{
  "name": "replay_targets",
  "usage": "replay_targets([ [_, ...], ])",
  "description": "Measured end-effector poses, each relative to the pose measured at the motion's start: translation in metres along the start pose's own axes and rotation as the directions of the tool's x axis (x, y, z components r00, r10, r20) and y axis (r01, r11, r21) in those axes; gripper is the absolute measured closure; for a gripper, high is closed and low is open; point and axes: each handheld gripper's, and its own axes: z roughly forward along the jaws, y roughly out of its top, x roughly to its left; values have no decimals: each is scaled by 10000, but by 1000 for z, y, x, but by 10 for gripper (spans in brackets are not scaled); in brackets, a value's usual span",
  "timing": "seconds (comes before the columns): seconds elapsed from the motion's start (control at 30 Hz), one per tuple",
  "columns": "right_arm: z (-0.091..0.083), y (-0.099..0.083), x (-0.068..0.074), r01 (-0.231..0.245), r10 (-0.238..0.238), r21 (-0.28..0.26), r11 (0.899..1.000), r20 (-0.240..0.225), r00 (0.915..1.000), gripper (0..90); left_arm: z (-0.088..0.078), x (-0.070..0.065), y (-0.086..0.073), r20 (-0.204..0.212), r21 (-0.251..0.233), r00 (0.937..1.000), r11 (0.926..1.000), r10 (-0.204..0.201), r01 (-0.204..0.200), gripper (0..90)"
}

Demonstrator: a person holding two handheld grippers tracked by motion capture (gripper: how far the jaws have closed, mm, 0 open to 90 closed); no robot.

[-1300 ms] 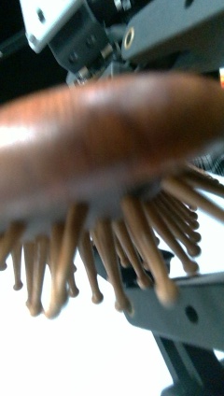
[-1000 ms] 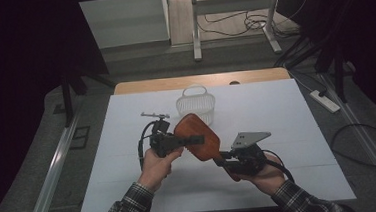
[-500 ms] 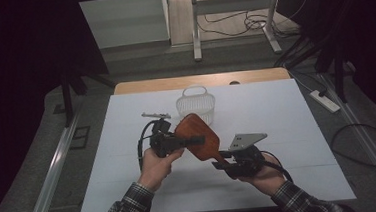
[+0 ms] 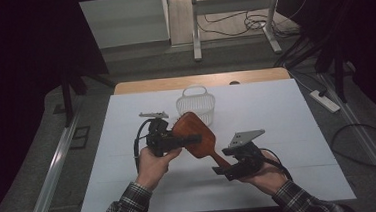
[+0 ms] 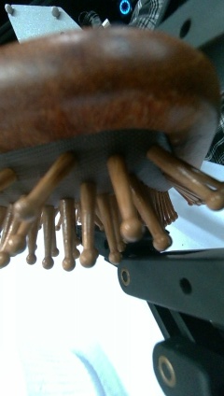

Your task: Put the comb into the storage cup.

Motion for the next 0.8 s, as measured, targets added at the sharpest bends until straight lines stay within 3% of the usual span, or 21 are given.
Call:
replay_targets([
  [0.33, -4, -2, 0, 91, -88, -94, 9999, 291, 9995, 228, -5, -4, 2, -381, 83, 9979, 9986, 532, -529, 519],
  [0.6, -9, -3, -1, 103, -86, -358, 9993, 461, 9989, 109, -9, -4, 3, -824, 203, 9937, 9970, 765, -751, 516],
  [0.8, -11, -6, -6, -37, 47, -180, 9998, 598, 9982, 34, -12, -5, 3, -1153, 280, 9887, 9952, 961, -935, 515],
])
